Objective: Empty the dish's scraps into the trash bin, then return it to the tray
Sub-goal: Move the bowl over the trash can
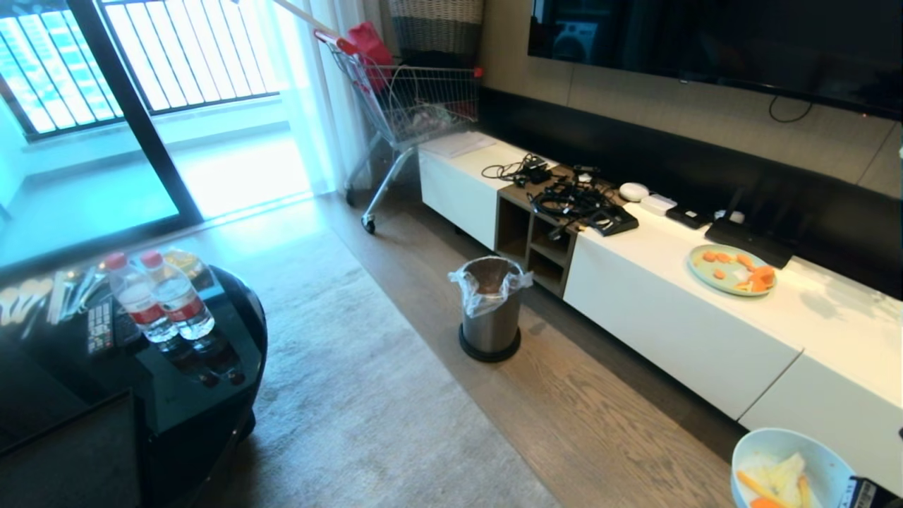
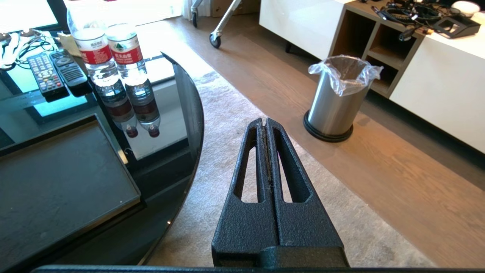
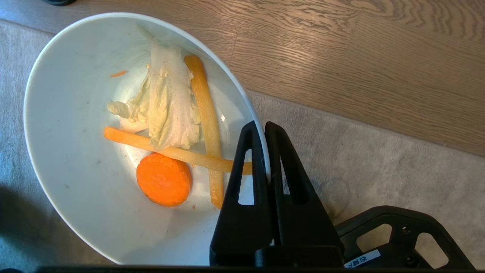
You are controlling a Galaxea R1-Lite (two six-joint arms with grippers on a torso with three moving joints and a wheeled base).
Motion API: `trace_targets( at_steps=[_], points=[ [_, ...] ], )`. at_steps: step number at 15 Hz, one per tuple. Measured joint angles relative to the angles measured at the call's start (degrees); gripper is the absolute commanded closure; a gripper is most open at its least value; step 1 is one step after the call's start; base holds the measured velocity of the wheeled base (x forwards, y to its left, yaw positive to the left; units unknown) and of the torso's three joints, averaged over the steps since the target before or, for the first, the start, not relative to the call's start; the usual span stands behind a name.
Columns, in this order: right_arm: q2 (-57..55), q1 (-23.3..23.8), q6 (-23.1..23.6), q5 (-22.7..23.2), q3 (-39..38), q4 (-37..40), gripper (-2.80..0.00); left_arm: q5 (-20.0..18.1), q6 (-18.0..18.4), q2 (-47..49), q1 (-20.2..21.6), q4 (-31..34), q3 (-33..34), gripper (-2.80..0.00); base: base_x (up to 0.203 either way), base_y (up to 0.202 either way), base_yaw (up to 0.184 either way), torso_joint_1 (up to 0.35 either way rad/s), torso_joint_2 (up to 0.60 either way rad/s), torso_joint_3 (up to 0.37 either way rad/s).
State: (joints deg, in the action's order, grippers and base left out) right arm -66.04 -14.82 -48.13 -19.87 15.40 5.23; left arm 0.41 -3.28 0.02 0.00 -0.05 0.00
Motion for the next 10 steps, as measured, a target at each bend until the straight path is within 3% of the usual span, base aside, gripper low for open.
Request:
trace_targets(
  at_steps=[10],
  points=[
    [2.3,-0.4,1.3,-0.1,-0.3,0.4,0.00,0.0,0.0,0.0,0.0,0.0,0.0,0.00,0.000,0.000,0.000,0.000,0.00,0.000]
  ],
)
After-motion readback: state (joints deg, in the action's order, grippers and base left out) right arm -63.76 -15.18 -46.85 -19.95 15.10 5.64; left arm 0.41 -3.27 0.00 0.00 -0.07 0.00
